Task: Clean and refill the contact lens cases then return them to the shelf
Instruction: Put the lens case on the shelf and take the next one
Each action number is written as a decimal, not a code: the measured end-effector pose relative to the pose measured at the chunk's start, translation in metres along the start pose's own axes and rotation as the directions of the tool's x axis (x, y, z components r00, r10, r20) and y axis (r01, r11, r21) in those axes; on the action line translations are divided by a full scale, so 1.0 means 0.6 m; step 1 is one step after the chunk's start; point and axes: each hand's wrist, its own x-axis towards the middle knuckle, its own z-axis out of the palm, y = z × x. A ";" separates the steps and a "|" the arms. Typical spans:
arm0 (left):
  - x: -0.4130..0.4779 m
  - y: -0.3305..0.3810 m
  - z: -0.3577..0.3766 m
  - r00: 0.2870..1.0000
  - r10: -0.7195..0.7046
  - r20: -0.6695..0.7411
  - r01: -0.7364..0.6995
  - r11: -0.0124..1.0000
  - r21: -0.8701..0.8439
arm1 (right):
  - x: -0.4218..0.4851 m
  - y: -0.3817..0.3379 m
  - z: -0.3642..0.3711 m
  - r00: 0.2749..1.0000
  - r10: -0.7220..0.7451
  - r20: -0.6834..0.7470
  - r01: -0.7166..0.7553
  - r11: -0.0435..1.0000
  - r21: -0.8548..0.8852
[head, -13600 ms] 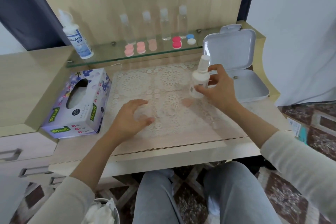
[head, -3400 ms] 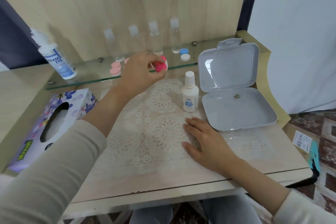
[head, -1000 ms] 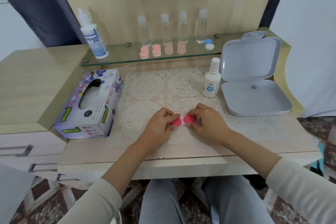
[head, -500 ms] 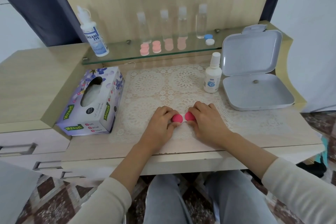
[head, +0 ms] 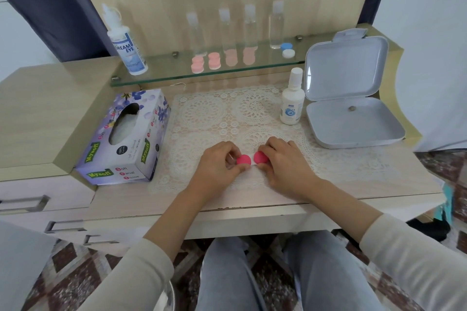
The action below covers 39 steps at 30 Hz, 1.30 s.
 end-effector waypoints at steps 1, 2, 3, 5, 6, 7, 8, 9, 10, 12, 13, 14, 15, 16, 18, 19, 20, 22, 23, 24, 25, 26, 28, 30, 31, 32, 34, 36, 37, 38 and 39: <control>0.001 -0.001 0.000 1.000 -0.016 -0.018 0.016 1.000 0.006 | 0.000 0.001 0.000 1.000 0.001 0.000 -0.001 1.000 0.001; 0.002 -0.001 -0.001 1.000 -0.006 -0.019 0.006 1.000 0.013 | 0.001 0.001 0.000 1.000 0.002 0.000 -0.002 1.000 0.002; 0.004 0.001 -0.003 1.000 0.023 0.001 -0.023 0.999 0.029 | 0.001 0.002 0.000 1.000 0.000 0.000 0.000 1.000 0.003; 0.007 0.006 -0.011 0.990 0.093 0.103 -0.101 0.992 0.076 | 0.001 0.002 0.002 1.000 -0.004 -0.004 0.004 1.000 0.010; 0.008 0.007 -0.013 0.980 0.122 0.157 -0.137 0.986 0.094 | 0.001 0.002 0.002 1.000 -0.002 -0.006 0.002 1.000 0.015; 0.009 0.006 -0.015 0.971 0.138 0.193 -0.161 0.981 0.110 | 0.001 0.002 0.001 1.000 -0.003 -0.009 0.003 1.000 0.018; 0.010 0.005 -0.015 0.968 0.138 0.210 -0.167 0.978 0.127 | 0.001 0.002 0.001 1.000 -0.004 -0.011 0.005 1.000 0.018; 0.011 0.004 -0.013 0.970 0.119 0.212 -0.151 0.978 0.143 | 0.000 0.002 0.000 1.000 -0.007 -0.011 0.007 1.000 0.019; 0.012 0.005 -0.012 0.975 0.090 0.202 -0.122 0.981 0.152 | 0.000 0.002 -0.001 1.000 -0.009 -0.010 0.009 1.000 0.019; 0.013 0.007 -0.009 0.984 0.027 0.174 -0.054 0.987 0.154 | 0.000 0.002 -0.002 1.000 -0.012 -0.009 0.012 1.000 0.016; 0.014 0.008 -0.009 0.987 0.021 0.162 -0.046 0.987 0.153 | 0.001 0.002 -0.002 1.000 -0.013 -0.011 0.014 1.000 0.014; 0.014 0.008 -0.009 0.986 0.036 0.161 -0.060 0.987 0.148 | 0.002 0.002 -0.002 1.000 -0.013 -0.012 0.013 1.000 0.014; 0.014 0.010 -0.010 0.984 0.061 0.169 -0.085 0.987 0.134 | 0.002 0.001 -0.001 1.000 -0.010 -0.011 0.010 1.000 0.015; 0.013 0.012 -0.012 0.978 0.087 0.187 -0.112 0.986 0.123 | 0.002 0.001 -0.001 1.000 -0.006 -0.010 0.006 1.000 0.017; 0.011 0.012 -0.015 0.967 0.119 0.226 -0.152 0.979 0.133 | 0.001 0.002 0.000 1.000 0.000 -0.004 0.000 1.000 0.025; 0.011 0.010 -0.015 0.966 0.120 0.229 -0.157 0.976 0.151 | 0.001 0.002 0.000 1.000 0.001 -0.007 -0.001 1.000 0.027; 0.011 0.007 -0.016 0.969 0.111 0.221 -0.150 0.975 0.166 | 0.002 0.002 -0.001 1.000 0.002 -0.009 -0.002 1.000 0.024; 0.010 0.005 -0.015 0.976 0.069 0.205 -0.104 0.981 0.166 | 0.002 0.001 -0.003 1.000 -0.002 0.000 0.002 1.000 0.012; 0.010 0.004 -0.015 0.978 0.047 0.203 -0.081 0.984 0.160 | 0.003 0.001 -0.003 1.000 -0.004 0.003 0.004 1.000 0.007; 0.010 0.004 -0.014 0.979 0.033 0.203 -0.065 0.986 0.155 | 0.003 0.001 -0.005 1.000 -0.004 0.007 0.004 1.000 0.004; 0.011 0.004 -0.012 0.980 0.023 0.199 -0.055 0.986 0.156 | 0.003 0.001 -0.006 1.000 -0.002 0.011 0.002 1.000 0.006; 0.012 0.004 -0.012 0.982 0.017 0.186 -0.047 0.986 0.157 | 0.003 0.001 -0.006 1.000 -0.001 0.011 0.001 1.000 0.011; 0.015 0.006 -0.015 0.990 0.001 0.140 -0.022 0.988 0.151 | 0.003 0.000 -0.007 1.000 0.003 0.013 -0.003 1.000 0.017; 0.018 0.007 -0.022 0.996 0.002 0.090 -0.014 0.990 0.139 | 0.002 0.000 -0.007 1.000 0.004 0.015 -0.004 1.000 0.015; 0.019 0.006 -0.026 0.998 0.003 0.068 -0.012 0.991 0.137 | 0.003 0.000 -0.008 1.000 0.003 0.014 -0.003 1.000 0.018; 0.019 0.005 -0.031 0.999 0.004 0.047 -0.011 0.990 0.139 | 0.003 0.000 -0.008 1.000 0.004 0.015 -0.004 1.000 0.022; 0.018 -0.001 -0.041 1.000 -0.011 0.020 0.007 0.988 0.155 | 0.004 0.000 -0.009 1.000 0.008 0.011 -0.008 0.999 0.032; 0.014 -0.009 -0.047 0.999 -0.047 0.019 0.043 0.983 0.180 | 0.003 0.001 -0.009 1.000 0.012 0.002 -0.012 0.999 0.049; 0.011 -0.013 -0.048 0.998 -0.065 0.023 0.059 0.979 0.193 | 0.002 0.001 -0.009 1.000 0.014 -0.002 -0.014 0.998 0.058; 0.008 -0.017 -0.047 0.996 -0.078 0.031 0.070 0.976 0.204 | 0.002 0.001 -0.010 1.000 0.017 -0.005 -0.016 0.998 0.068; 0.004 -0.022 -0.046 0.996 -0.085 0.043 0.074 0.974 0.213 | 0.001 0.001 -0.010 1.000 0.019 -0.005 -0.018 0.997 0.077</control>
